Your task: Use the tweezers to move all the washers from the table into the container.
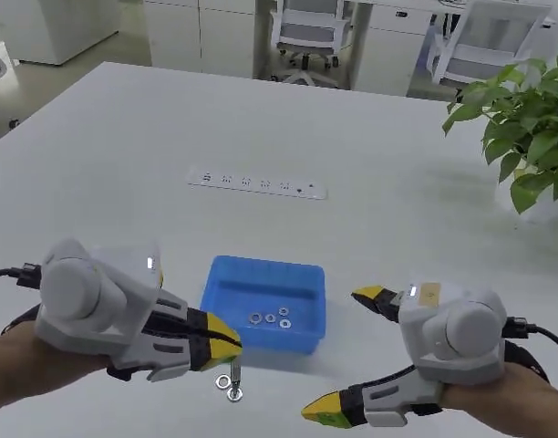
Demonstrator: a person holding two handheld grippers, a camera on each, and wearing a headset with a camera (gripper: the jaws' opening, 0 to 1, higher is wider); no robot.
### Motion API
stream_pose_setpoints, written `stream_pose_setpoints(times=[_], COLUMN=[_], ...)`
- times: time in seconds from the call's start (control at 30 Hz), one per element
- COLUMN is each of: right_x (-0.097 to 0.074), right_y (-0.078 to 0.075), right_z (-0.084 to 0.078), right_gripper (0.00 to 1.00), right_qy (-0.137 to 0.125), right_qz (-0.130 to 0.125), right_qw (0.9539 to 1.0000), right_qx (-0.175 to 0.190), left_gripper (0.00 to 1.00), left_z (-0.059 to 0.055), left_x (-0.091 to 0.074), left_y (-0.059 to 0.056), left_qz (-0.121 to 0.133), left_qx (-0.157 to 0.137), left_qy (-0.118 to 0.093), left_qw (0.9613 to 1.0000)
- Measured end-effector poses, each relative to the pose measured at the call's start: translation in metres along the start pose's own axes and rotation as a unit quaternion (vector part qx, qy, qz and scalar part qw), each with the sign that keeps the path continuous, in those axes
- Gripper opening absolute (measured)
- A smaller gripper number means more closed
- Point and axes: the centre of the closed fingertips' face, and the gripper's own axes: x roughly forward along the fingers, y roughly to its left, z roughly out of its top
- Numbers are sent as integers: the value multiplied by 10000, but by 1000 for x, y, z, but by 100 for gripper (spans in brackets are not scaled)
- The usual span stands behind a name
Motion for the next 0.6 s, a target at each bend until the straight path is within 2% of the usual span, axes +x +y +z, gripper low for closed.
stream_pose_setpoints(times=[0.6], right_x=[1], right_y=[5], right_z=[0], right_gripper=[98], right_qy=[17], right_qz=[61], right_qw=[10000], right_qx=[-31], left_gripper=[5], left_z=[-7], left_x=[6], left_y=[-4], left_qz=[-14], left_qx=[58], left_qy=[34], left_qw=[10000])
